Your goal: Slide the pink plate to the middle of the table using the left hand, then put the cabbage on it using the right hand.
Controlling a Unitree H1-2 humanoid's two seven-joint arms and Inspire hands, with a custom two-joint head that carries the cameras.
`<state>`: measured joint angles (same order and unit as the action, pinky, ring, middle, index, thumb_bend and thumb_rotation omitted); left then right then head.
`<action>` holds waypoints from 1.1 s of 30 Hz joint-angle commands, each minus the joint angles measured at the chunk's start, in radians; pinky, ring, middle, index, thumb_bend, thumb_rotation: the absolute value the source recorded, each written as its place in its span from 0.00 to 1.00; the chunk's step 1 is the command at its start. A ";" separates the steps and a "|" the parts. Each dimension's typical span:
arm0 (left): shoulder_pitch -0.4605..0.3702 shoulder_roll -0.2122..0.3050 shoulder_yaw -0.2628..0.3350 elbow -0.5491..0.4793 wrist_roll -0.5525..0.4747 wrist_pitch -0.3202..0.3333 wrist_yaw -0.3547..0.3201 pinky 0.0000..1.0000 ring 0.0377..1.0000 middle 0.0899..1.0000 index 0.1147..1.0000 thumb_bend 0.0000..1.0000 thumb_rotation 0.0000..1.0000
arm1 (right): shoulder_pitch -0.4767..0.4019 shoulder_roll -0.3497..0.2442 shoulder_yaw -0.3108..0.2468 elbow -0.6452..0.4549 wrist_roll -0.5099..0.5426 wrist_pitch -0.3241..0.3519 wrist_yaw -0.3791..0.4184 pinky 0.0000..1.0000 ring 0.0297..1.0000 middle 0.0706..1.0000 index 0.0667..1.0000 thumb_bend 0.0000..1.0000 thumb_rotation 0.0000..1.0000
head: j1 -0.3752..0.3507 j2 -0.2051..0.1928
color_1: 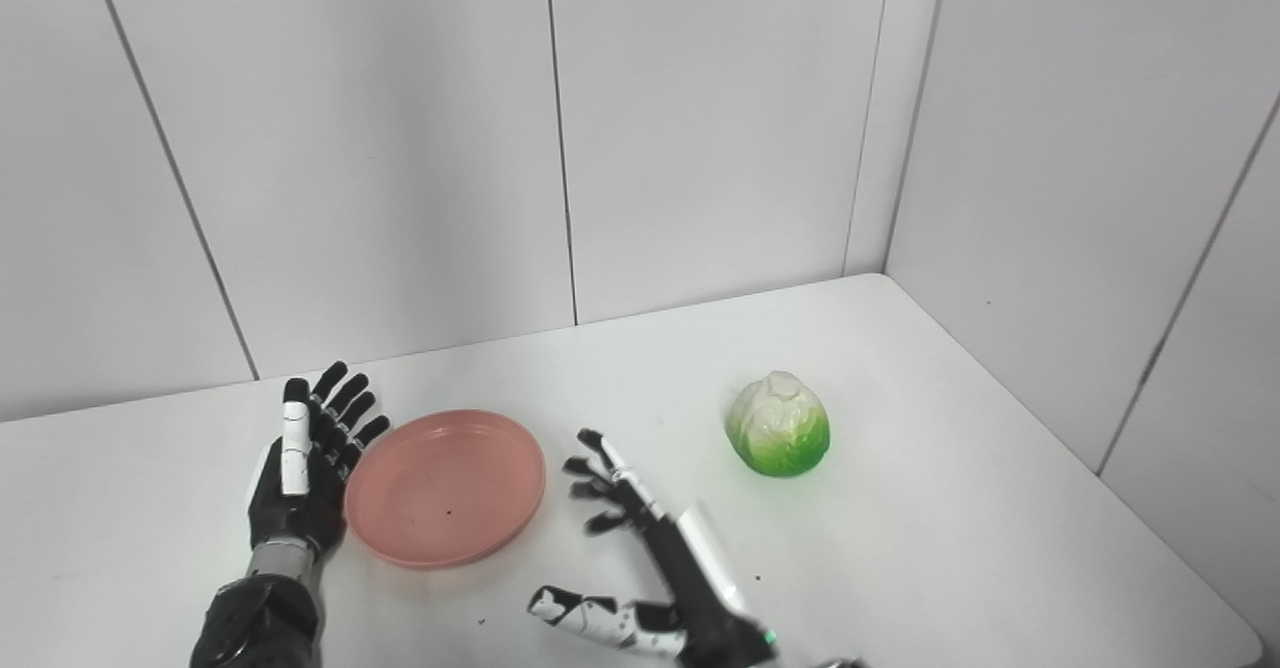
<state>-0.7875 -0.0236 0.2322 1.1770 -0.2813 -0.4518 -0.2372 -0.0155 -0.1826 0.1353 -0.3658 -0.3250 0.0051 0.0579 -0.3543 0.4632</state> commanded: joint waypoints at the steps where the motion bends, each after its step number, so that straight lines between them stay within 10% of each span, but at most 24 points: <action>1: 0.036 -0.006 0.002 0.033 0.000 -0.017 -0.003 0.82 0.91 0.87 0.85 0.89 0.85 | -0.065 -0.030 -0.010 -0.060 -0.003 0.061 0.055 0.69 0.83 0.89 0.94 1.00 0.61 | -0.002 0.002; 14: 0.035 -0.003 0.003 0.032 0.001 -0.016 0.000 0.81 0.91 0.86 0.85 0.91 0.84 | -0.336 -0.352 0.029 -0.140 -0.279 0.290 0.435 0.67 0.85 0.93 0.96 1.00 0.52 | 0.001 0.012; 33: 0.026 0.004 -0.007 0.050 0.008 -0.016 0.001 0.82 0.91 0.86 0.85 0.93 0.85 | -0.628 -0.550 0.113 0.073 -0.468 0.224 0.667 0.66 0.86 0.88 0.88 1.00 0.49 | 0.015 0.010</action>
<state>-0.7984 -0.0211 0.2275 1.1944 -0.2775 -0.4517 -0.2338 -0.5875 -0.7046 0.2535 -0.2939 -0.7775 0.2685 0.7324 -0.3406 0.4725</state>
